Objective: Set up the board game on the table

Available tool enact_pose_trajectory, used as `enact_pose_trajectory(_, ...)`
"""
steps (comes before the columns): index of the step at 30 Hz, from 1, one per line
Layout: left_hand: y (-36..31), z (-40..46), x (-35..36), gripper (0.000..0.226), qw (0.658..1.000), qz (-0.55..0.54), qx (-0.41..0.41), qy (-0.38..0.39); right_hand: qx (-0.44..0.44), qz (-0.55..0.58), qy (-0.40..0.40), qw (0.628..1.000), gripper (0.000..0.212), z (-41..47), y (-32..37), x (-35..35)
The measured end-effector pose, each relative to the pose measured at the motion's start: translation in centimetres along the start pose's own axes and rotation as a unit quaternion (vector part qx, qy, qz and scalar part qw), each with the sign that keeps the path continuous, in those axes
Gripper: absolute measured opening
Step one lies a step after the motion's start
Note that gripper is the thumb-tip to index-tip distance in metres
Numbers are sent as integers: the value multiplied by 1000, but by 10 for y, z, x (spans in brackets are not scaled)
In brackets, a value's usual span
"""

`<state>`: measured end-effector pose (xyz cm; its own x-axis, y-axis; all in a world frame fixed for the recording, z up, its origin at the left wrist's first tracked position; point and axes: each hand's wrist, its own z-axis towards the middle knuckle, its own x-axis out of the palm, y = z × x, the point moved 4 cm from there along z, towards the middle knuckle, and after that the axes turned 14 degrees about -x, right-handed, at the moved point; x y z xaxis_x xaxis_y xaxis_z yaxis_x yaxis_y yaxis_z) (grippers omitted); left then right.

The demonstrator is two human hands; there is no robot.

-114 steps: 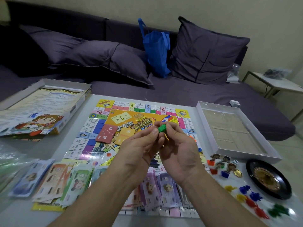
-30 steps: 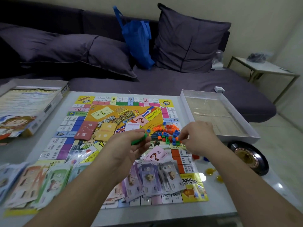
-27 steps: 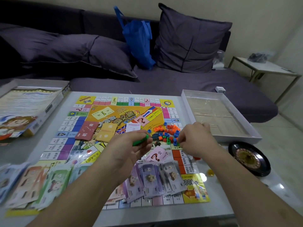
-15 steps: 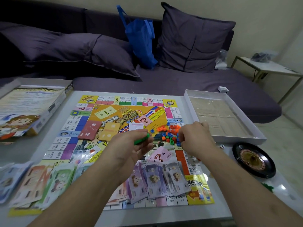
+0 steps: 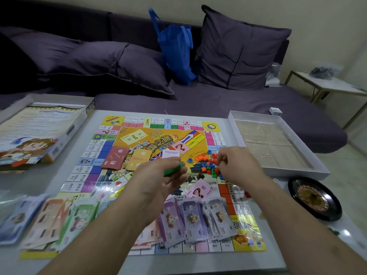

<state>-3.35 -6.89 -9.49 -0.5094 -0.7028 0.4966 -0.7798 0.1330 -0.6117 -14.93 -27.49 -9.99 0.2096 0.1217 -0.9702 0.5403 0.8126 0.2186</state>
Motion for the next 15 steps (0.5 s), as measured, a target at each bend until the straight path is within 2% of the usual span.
enact_pose_trajectory(4,-2,0,-3,15,1000,-6,3,2,0,-17,39,999,16,7,-3,11)
enact_pose_trajectory(15,-5,1,-6,14,1000,-7,7,16,20,-54,53,997,14,17,-2,21)
